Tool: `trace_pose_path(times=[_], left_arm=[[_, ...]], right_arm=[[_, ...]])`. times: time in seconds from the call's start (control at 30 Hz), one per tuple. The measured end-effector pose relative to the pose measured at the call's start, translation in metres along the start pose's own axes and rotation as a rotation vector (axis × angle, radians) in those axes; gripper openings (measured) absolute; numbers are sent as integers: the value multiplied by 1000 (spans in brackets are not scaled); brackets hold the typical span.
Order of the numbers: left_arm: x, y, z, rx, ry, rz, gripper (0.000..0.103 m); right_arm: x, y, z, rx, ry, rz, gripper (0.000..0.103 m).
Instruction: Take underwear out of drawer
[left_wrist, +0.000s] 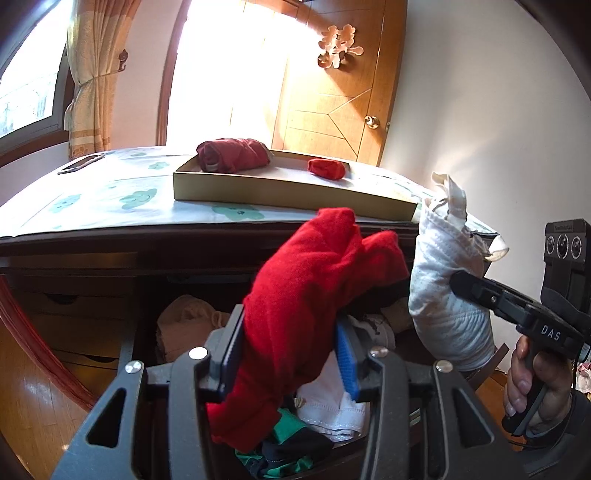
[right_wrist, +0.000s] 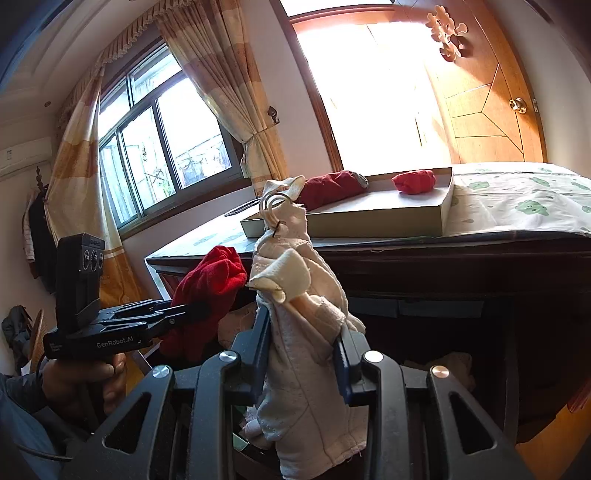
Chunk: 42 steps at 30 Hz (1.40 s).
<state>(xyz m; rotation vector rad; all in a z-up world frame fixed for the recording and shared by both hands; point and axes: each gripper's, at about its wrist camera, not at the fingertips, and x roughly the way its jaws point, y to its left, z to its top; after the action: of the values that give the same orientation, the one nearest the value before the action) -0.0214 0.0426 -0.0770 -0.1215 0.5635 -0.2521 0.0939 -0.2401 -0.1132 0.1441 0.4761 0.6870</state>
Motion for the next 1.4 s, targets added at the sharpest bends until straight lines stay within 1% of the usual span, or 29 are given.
trace_pose_path(times=[0.47, 0.9, 1.4], left_arm=[[-10, -1, 3, 14, -52, -1, 43], [-26, -5, 8, 42, -138, 1, 43], [-36, -5, 11, 50, -200, 8, 43]], right_arm=[[-9, 5, 1, -13, -43, 2, 33], [-20, 10, 3, -37, -93, 18, 33], [-31, 16, 4, -56, -142, 39, 33]])
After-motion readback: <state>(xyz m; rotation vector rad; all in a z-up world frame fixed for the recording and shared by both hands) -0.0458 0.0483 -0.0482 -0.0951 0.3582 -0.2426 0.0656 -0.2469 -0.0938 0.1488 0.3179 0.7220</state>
